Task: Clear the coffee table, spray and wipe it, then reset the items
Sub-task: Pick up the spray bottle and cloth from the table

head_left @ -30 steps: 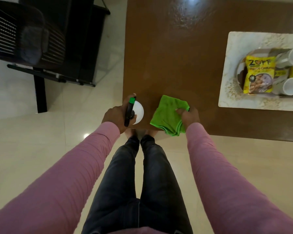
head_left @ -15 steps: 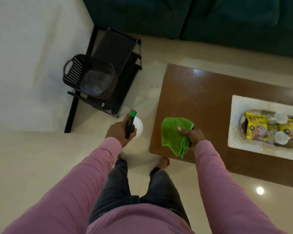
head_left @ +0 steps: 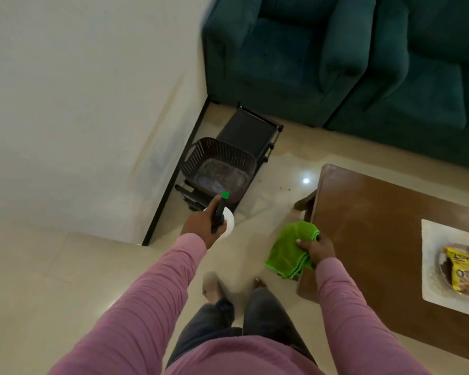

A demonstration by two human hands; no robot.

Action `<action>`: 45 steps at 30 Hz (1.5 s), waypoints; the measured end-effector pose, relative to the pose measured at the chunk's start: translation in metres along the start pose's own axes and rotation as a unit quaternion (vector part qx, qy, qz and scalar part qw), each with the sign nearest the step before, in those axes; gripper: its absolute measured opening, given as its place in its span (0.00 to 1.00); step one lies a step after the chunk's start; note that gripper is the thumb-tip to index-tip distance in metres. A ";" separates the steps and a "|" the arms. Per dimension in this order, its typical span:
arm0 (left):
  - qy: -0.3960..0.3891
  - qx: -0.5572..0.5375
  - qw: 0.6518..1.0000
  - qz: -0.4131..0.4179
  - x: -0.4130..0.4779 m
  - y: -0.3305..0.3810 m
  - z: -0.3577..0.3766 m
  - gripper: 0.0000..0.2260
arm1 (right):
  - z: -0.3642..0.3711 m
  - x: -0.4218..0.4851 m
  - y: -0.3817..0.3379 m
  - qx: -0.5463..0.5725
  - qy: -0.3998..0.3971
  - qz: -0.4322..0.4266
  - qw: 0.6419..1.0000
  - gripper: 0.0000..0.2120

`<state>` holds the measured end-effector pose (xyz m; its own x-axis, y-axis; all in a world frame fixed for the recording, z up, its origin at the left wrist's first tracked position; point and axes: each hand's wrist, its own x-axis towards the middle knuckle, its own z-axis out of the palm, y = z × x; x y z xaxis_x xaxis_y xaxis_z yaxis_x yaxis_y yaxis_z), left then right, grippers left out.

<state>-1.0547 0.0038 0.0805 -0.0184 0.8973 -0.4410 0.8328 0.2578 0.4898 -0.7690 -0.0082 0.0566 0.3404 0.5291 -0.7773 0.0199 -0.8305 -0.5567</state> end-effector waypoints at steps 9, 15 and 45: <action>0.016 0.026 1.000 0.008 0.069 -0.021 -0.059 0.34 | 0.065 0.028 -0.044 0.005 -0.006 -0.023 1.000 0.25; -0.008 0.013 1.000 -0.009 0.131 -0.028 -0.083 0.34 | 0.101 0.057 -0.084 0.009 -0.010 -0.010 1.000 0.26; -0.131 -0.060 0.989 0.028 0.385 -0.139 0.010 0.32 | 0.292 0.248 -0.135 -0.088 0.043 0.014 0.995 0.21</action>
<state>-1.1720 0.3097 -0.1649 0.1836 0.7920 -0.5822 0.7571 0.2639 0.5977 -0.9613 0.2861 -0.1467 0.4219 0.4956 -0.7592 0.1720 -0.8659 -0.4697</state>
